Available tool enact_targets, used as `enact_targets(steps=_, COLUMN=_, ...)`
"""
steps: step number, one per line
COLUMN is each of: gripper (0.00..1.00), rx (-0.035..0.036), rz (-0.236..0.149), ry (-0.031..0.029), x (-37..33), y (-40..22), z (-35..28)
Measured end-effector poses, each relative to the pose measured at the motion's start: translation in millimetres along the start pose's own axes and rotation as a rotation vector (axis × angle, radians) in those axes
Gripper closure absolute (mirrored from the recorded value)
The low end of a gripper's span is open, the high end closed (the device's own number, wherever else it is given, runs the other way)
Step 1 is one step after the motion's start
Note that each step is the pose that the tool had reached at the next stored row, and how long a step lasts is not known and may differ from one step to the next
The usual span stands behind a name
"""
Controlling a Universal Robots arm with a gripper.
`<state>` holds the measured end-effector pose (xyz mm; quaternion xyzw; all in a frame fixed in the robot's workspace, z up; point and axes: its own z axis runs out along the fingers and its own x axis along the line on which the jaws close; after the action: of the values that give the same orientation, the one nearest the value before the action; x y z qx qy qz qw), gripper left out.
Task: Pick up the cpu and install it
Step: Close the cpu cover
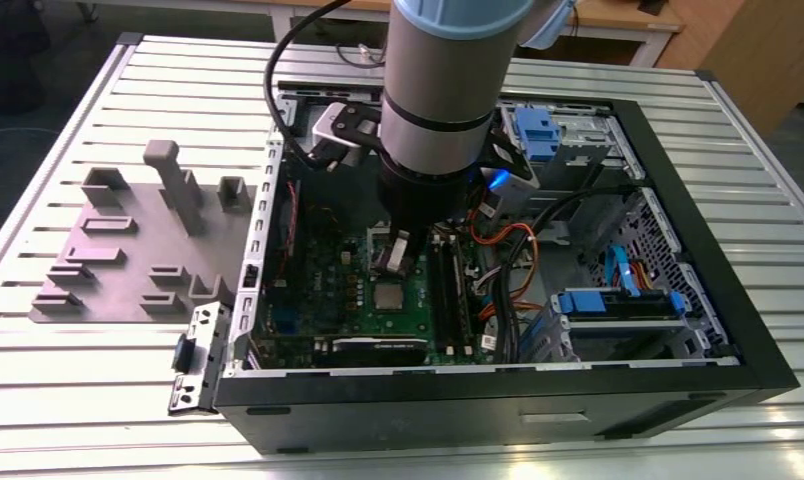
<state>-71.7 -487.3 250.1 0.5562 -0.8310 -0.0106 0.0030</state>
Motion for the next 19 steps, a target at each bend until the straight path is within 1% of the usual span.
enact_targets(steps=9, gripper=0.89, rx=0.0, rz=0.0, ry=0.0, x=0.0, y=-0.1, z=0.0)
enact_targets(steps=11, gripper=0.89, rx=-0.012, rz=-0.004, ry=-0.0287, x=0.0, y=-0.1, z=0.1)
enact_targets(steps=13, gripper=0.89, rx=-0.0251, rz=-0.011, ry=-0.0605, x=0.0, y=-0.1, z=0.1)
enact_targets(steps=14, gripper=0.89, rx=-0.0308, rz=-0.014, ry=-0.0741, x=0.0, y=-0.1, z=0.2)
enact_targets(steps=15, gripper=0.89, rx=-0.034, rz=-0.017, ry=-0.0815, x=-0.1, y=-0.3, z=0.2)
enact_targets(steps=17, gripper=0.89, rx=-0.0343, rz=-0.022, ry=-0.0819, x=-0.5, y=-1.0, z=0.9)
enact_targets(steps=19, gripper=0.89, rx=-0.0349, rz=-0.034, ry=-0.081, x=-0.6, y=-1.6, z=1.2)
